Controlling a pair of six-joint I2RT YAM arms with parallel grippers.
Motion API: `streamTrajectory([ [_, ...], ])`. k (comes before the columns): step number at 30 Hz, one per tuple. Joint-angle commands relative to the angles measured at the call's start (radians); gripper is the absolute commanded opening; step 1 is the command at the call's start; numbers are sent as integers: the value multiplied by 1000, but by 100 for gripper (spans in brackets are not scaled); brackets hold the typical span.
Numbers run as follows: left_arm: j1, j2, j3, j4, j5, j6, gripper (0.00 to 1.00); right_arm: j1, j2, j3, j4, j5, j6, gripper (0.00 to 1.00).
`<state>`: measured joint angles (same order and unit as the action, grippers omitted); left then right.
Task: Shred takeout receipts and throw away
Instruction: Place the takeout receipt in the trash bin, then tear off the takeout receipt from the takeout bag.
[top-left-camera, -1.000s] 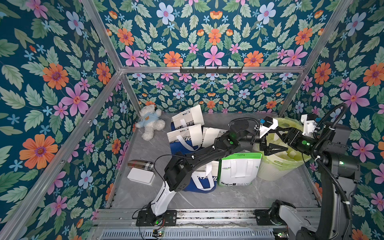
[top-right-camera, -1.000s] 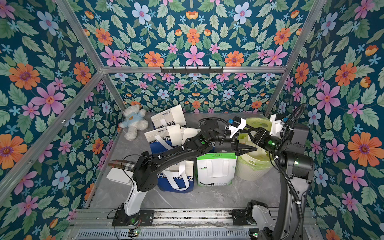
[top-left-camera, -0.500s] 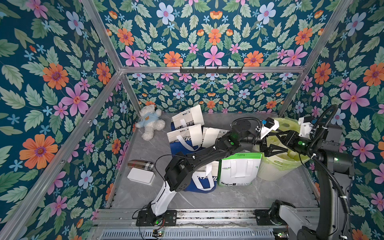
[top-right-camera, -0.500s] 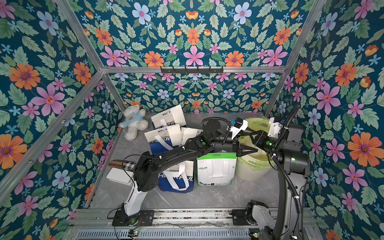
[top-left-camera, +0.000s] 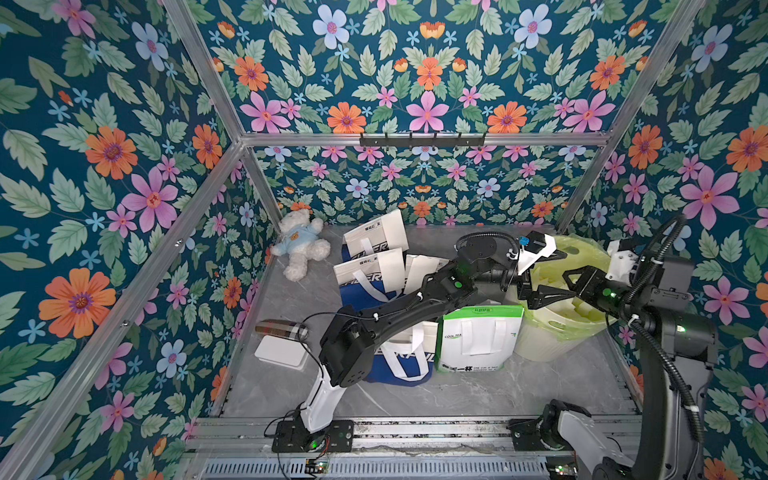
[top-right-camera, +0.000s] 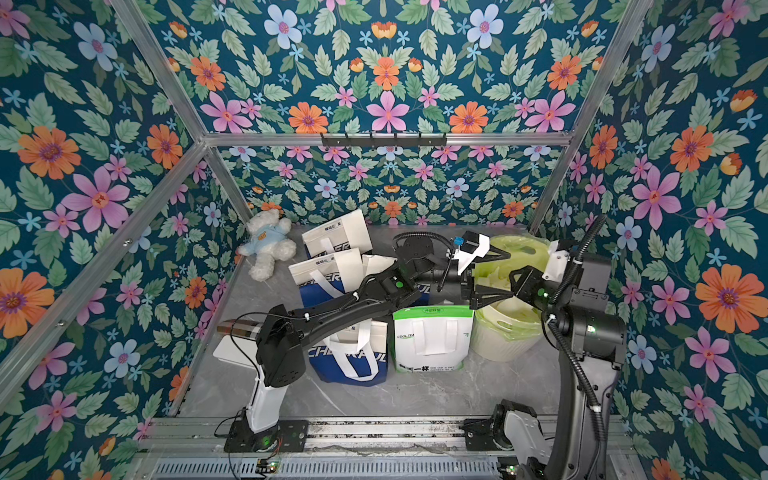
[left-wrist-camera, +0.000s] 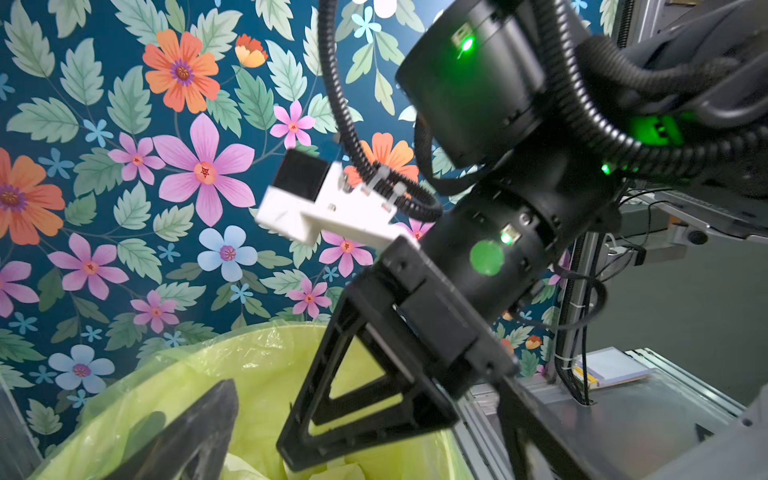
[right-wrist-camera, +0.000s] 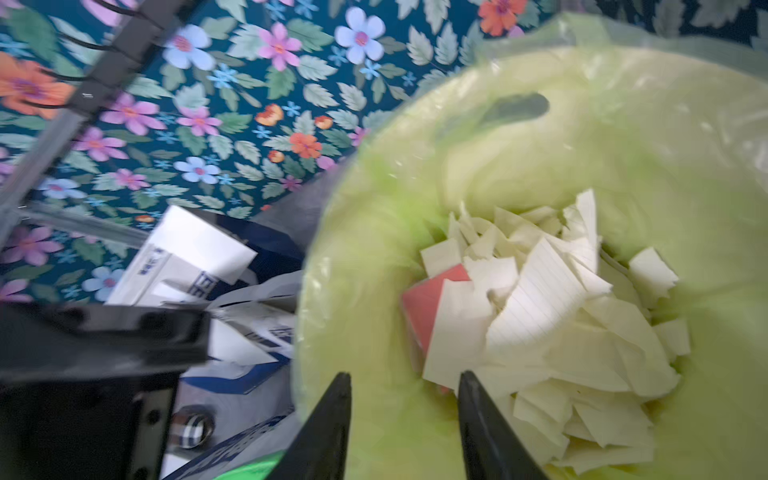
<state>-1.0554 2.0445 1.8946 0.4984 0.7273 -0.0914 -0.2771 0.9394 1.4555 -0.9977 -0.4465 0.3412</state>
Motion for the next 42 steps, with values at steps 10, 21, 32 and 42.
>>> streamTrajectory([
  [10, 248, -235, 10, -672, -112, 545, 99, 111, 105, 265, -17, -363, 26, 49],
  [21, 467, -179, 139, -1339, -94, 894, 76, 552, 274, 328, -45, -56, 48, 47],
  [32, 569, -218, 60, -1408, -47, 971, 61, 698, 378, 242, 46, 72, 144, 49],
  [42, 568, -217, 0, -1440, 8, 992, 53, 757, 465, 131, 236, 101, 143, 54],
])
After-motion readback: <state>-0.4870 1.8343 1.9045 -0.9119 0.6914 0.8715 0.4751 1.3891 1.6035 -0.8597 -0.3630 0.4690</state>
